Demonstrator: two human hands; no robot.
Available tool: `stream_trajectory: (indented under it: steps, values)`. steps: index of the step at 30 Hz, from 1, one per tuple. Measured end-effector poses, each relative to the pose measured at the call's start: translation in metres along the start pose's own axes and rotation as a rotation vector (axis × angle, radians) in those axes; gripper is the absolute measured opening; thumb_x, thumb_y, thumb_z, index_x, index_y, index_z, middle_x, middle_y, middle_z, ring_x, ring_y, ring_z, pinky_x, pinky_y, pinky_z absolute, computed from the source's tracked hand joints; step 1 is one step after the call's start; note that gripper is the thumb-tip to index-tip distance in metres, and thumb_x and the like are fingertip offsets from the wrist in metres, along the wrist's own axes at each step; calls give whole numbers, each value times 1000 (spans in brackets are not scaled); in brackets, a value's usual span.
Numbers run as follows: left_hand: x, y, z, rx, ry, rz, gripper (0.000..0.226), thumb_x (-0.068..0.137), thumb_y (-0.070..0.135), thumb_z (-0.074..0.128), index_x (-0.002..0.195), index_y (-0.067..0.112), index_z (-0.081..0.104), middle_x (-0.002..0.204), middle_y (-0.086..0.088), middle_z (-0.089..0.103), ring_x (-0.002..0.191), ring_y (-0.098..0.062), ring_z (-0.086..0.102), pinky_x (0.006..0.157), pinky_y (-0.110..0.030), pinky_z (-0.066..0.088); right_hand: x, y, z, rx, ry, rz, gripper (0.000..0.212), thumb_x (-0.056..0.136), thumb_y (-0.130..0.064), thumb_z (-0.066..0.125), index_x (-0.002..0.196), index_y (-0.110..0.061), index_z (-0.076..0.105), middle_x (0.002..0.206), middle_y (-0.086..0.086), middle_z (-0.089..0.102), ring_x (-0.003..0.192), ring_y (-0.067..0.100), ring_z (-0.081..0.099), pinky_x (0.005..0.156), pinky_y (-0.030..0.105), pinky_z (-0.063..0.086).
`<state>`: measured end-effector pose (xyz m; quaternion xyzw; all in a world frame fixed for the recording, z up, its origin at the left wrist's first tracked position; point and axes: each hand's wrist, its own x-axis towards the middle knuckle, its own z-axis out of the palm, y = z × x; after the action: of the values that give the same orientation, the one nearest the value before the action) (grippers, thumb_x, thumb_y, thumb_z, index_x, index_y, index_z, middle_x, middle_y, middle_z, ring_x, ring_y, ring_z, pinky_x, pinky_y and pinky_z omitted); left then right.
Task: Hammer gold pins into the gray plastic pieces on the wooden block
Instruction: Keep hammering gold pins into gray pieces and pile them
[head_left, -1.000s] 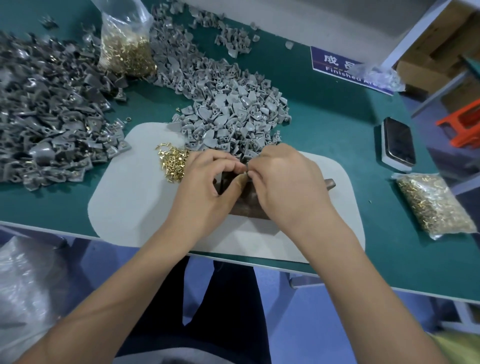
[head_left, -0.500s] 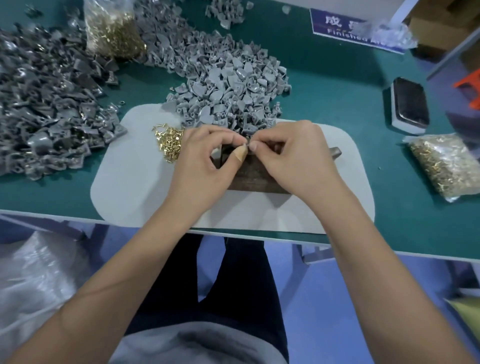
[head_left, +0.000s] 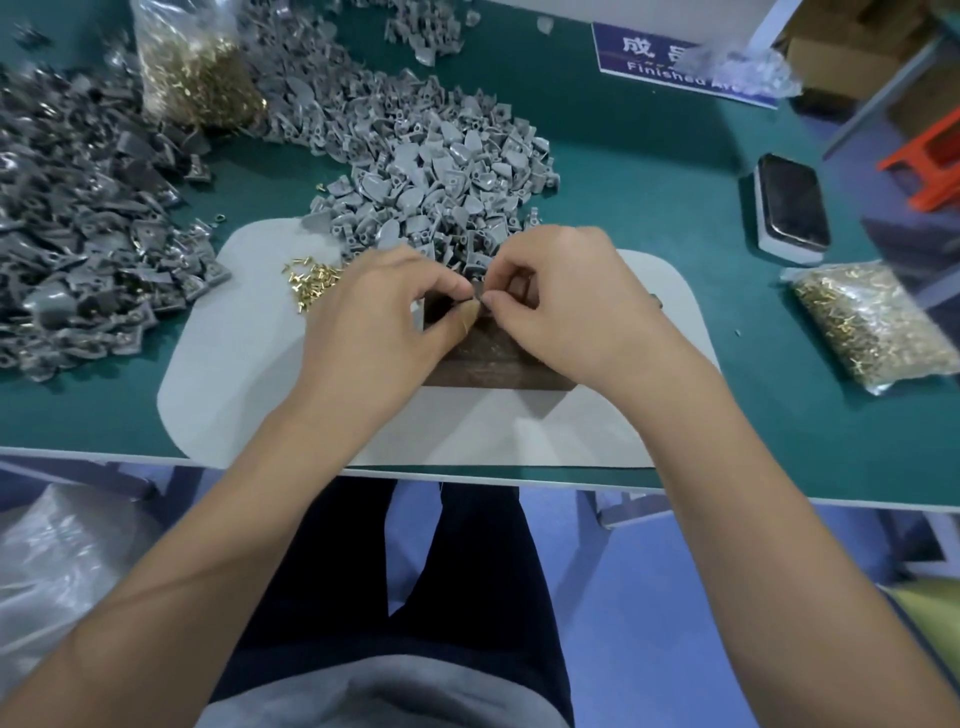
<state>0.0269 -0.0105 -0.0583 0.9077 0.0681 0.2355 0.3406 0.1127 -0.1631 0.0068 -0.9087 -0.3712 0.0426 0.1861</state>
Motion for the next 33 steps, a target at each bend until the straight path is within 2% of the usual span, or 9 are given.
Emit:
stream_trajectory:
  steps: [2,4,10,14,20,24,28,31,33]
  values:
    - [6,-5,-4,-27,-70,47,8,89,34,73,97,32,74,91,14,63,93,-16,56,79,-44,50,2,-6,1,-149,-22,-31,7,91,-23,64,91,-24,71,97,2,69,95,25,62,82,40,53]
    - [12,-7,-9,-36,-131,96,7,89,36,72,96,34,73,89,15,62,91,-15,53,77,-46,49,2,-8,3,-166,-12,-31,8,91,-23,64,91,-24,72,99,3,69,97,28,62,82,40,52]
    - [14,-9,-12,44,-143,146,10,89,46,63,96,40,68,92,18,60,94,-12,47,72,-43,48,-9,2,14,68,129,57,8,86,-16,70,86,-18,78,80,-5,65,77,13,54,68,24,37]
    - [18,-6,-15,82,-183,152,15,89,47,61,98,39,70,93,16,61,97,-15,49,75,-45,49,-7,2,11,105,94,112,8,87,-20,72,85,-23,79,73,-11,61,74,9,53,60,16,33]
    - [22,-5,-16,121,-212,174,13,91,29,71,104,29,74,95,8,63,97,-21,51,77,-46,48,1,-12,4,-92,15,96,12,91,-20,65,92,-24,77,94,5,73,94,27,63,81,32,52]
    - [20,-5,-12,101,-192,159,12,90,25,73,102,26,75,89,7,61,93,-22,52,76,-49,49,-2,-14,6,-76,34,135,11,92,-21,66,91,-25,76,93,6,72,93,27,64,78,30,50]
    - [18,-3,-14,103,-170,133,12,89,32,74,101,30,75,90,11,61,93,-18,53,76,-47,50,-2,-14,9,-96,61,124,11,91,-21,65,91,-24,76,93,8,71,92,29,63,78,33,52]
    - [17,3,-12,141,-152,122,10,90,33,71,100,32,73,93,12,62,98,-19,54,77,-43,49,-3,-7,11,-31,72,130,10,91,-21,68,92,-25,77,90,2,71,88,21,62,80,31,51]
    - [17,4,-13,207,-141,126,8,92,38,68,99,36,71,93,13,61,101,-16,53,73,-35,44,-16,-2,15,154,165,135,12,91,-19,71,100,-22,77,87,-7,67,80,9,57,81,25,47]
